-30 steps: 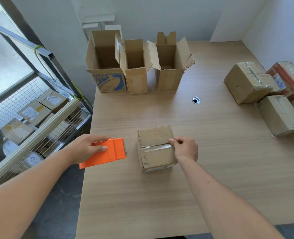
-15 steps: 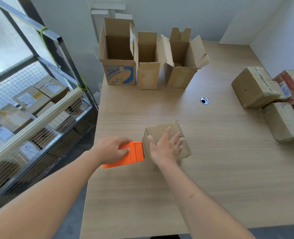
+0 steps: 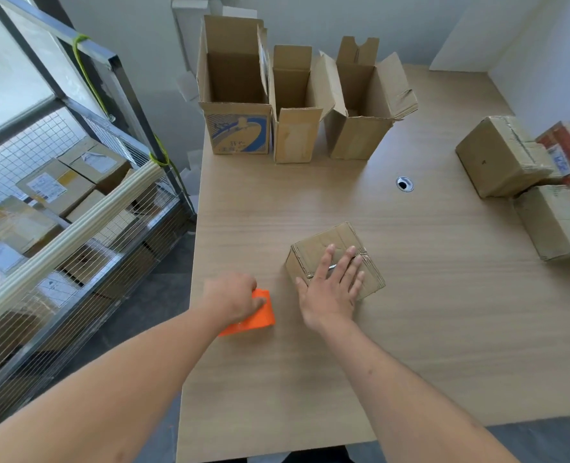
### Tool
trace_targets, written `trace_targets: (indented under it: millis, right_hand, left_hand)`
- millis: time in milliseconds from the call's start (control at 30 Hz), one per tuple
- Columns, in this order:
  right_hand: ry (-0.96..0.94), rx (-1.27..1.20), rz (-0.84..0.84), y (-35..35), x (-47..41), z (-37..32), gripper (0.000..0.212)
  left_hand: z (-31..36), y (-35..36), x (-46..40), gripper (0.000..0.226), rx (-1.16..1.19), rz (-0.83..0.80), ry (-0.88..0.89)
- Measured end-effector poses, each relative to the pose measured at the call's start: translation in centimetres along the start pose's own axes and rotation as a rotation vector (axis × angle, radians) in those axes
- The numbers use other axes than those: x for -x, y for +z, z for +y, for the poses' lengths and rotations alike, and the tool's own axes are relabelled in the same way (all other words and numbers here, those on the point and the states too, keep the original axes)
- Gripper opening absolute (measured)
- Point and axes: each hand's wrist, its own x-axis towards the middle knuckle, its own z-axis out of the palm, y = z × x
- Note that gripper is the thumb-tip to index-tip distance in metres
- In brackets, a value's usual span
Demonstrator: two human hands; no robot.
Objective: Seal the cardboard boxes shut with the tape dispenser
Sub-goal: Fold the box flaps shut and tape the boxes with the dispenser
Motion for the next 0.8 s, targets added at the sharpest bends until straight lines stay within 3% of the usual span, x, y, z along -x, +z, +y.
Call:
trace_targets:
  millis: [167, 300, 433, 600, 800]
  right_hand:
    - [-0.088, 0.062, 0.102, 0.2, -0.5, 0.6, 0.094]
    - [-0.239, 0.139, 0.086, -0.3, -1.6, 2.5, 0.092]
    - [-0.342, 0.115, -0.012, -1.9, -2.2, 2.9, 0.094]
    - [-0.498, 0.065, -0.076, -3.5, -2.2, 3.7, 0.097]
    - [-0.686, -0.145, -0.248, -5.1, -1.2, 6.1, 0.092]
  left_hand:
    - [-2.1, -0.1, 0.9, 0.041, 0.049, 0.188, 0.089]
    - [-3.5, -2.0, 1.9, 0.047, 0.116, 0.352, 0.219]
    - [-4.9, -3.2, 3.6, 0.062, 0.176, 0.429, 0.345]
    - [-4.9, -3.9, 4.5, 0.066, 0.377, 0.476, 0.316]
    - [-3.5, -3.7, 5.9, 0.062, 0.364, 0.583, 0.322]
